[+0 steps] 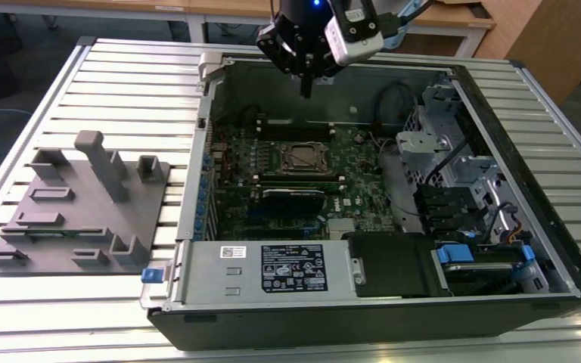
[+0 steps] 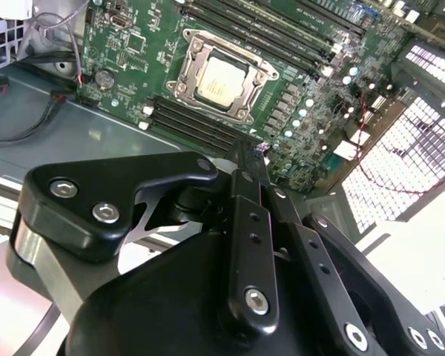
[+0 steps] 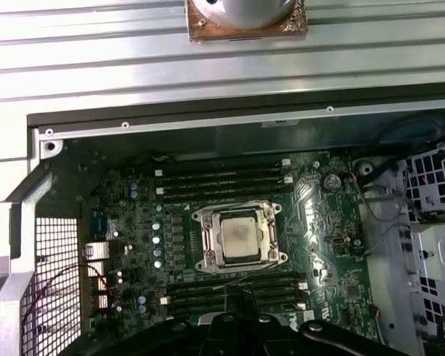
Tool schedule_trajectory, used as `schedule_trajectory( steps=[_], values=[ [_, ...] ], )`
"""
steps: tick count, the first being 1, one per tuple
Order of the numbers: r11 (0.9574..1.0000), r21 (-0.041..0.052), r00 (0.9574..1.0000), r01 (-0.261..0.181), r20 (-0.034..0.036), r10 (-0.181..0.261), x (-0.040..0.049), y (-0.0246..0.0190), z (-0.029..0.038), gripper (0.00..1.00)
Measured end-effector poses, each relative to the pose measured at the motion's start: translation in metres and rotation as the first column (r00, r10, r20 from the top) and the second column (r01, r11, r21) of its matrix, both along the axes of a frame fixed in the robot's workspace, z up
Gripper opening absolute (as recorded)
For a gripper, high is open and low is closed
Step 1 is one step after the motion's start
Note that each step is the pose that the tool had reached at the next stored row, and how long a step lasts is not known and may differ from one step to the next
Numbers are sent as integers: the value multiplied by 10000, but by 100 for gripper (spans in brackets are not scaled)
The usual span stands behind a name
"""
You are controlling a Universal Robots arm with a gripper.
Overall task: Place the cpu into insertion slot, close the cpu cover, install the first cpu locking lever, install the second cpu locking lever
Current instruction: 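Install the second cpu locking lever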
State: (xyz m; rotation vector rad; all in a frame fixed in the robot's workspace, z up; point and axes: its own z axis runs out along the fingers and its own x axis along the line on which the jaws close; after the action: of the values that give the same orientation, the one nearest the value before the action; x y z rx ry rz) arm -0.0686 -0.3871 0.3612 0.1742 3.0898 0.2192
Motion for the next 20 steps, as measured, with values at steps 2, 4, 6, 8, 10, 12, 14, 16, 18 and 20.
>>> schedule_trajectory(
  steps=[2,4,6,8,10,12,14,16,18,20],
  values=[
    [10000,-57,10000,0,0,0,0,0,0,11],
    [9999,-116,10000,0,0,0,0,0,0,11],
    [9999,-142,10000,-1,0,1,0,-1,0,11],
    [9999,-146,10000,0,0,0,0,-1,0,11],
    [9999,-146,10000,0,0,0,0,0,0,11],
    [9999,-146,10000,0,0,0,0,0,0,11],
    [9999,-145,10000,0,0,0,0,1,-5,11],
    [9999,-146,10000,0,0,0,0,0,-13,11],
    [9999,-147,10000,0,0,0,0,0,-20,11],
    [9999,-147,10000,0,0,0,0,0,-28,11]
  ],
)
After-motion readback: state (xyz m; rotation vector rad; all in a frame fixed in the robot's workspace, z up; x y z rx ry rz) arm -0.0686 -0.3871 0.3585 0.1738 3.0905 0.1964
